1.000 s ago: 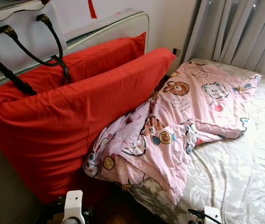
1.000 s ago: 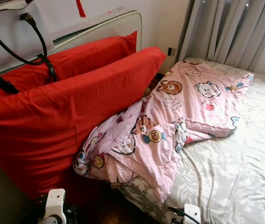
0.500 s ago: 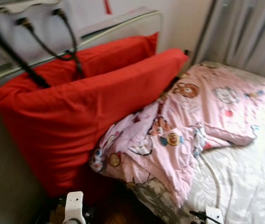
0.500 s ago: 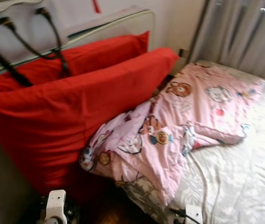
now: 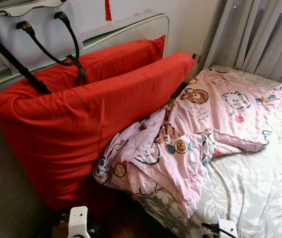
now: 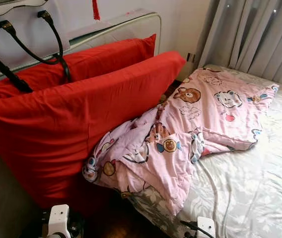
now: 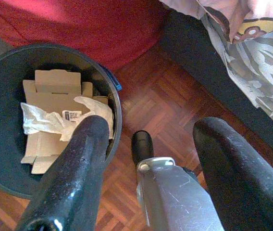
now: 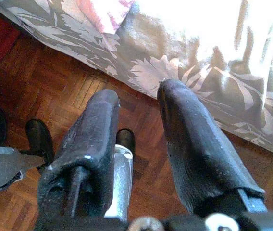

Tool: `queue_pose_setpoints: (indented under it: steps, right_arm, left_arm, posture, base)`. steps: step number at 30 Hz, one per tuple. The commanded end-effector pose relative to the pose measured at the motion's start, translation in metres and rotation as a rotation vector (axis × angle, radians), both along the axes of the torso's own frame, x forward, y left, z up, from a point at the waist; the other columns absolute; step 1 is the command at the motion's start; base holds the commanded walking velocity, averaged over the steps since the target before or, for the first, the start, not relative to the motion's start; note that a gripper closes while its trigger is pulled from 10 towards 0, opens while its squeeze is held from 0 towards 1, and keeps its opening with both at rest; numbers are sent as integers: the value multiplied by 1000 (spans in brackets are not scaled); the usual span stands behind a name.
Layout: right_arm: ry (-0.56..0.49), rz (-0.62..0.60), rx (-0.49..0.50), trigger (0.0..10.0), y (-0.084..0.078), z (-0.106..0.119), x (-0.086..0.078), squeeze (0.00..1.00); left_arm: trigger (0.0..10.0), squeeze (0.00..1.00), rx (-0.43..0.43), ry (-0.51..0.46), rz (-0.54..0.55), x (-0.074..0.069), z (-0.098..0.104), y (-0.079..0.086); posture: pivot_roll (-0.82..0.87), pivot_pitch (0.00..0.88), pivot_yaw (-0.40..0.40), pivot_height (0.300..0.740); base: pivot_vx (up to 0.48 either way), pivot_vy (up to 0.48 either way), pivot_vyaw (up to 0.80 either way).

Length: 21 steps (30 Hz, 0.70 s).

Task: Clean up the room

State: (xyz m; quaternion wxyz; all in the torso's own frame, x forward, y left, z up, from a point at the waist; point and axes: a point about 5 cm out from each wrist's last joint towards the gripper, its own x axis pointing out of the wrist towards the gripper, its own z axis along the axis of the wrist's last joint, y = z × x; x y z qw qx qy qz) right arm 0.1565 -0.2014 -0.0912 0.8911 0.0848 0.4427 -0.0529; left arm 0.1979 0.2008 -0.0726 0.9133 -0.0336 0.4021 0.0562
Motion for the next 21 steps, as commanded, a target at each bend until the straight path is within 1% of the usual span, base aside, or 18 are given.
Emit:
queue_pose_setpoints:
  steps: [1,2,4,5,7,8,10,12,13,14,15,16,17,18,21]
  right_arm:
    - [-8,-7,0,10000,-1,1,1,0]
    - [-42,-11,2,10000,-1,2,3,0]
    - [-79,-10,4,10000,0,5,5,0]
    - [-113,-1,7,10000,0,7,8,0]
    - [-149,4,15,10000,0,9,10,0]
    - [-172,4,21,10000,1,10,11,0]
    - [-202,5,17,10000,0,12,13,0]
    - [-216,-2,19,10000,0,13,14,0]
    - [-216,-2,19,10000,0,13,14,0]
    - [-333,19,13,10000,7,29,42,0]
    - [-523,50,2,10000,18,61,87,0]
    - [-523,50,2,10000,18,61,87,0]
    - [-599,60,-17,10000,20,74,98,0]
    - [-599,60,-17,10000,20,74,98,0]
    - [-658,42,-31,10000,17,79,98,0]
  left_arm:
    - [10000,0,-3,-23,4,5,3,0]
    - [10000,0,-7,-79,-1,15,10,0]
    - [10000,0,-11,-139,-8,24,17,1]
    - [10000,0,-24,-206,-15,33,25,1]
    - [10000,0,-25,-291,-36,45,36,1]
    - [10000,0,-23,-350,-45,51,43,2]
    - [10000,0,-32,-438,-44,59,55,4]
    - [10000,0,-21,-476,-46,61,59,6]
    - [10000,0,-21,-476,-46,61,59,6]
    - [10000,0,-15,-497,-44,61,62,7]
    - [10000,0,-9,-525,-40,60,64,8]
    - [10000,0,-9,-525,-40,60,64,8]
    - [10000,0,-5,-552,-48,59,66,7]
    - [10000,0,-5,-552,-48,59,66,7]
    - [10000,0,-18,-601,-44,57,71,4]
  posture:
    - [-27,0,-45,740]
    - [-31,0,-44,740]
    - [-33,0,-44,740]
    - [-37,0,-42,740]
    - [-38,0,-41,740]
    - [-32,0,-40,740]
    - [-32,0,-40,740]
    - [-29,0,-39,740]
    - [-29,0,-39,740]
    - [-29,0,-39,740]
    - [-28,0,-41,740]
    - [-28,0,-41,740]
    - [-29,0,-42,740]
    - [-29,0,-42,740]
    - [-35,0,-38,740]
  base:
    - [0,0,0]
    - [0,0,0]
    - [0,0,0]
    - [0,0,0]
    - [0,0,0]
    - [0,0,0]
    - [0,0,0]
    - [0,0,0]
    - [0,0,0]
    - [0,0,0]
    - [0,0,0]
    - [0,0,0]
    - [0,0,0]
    - [0,0,0]
    - [0,0,0]
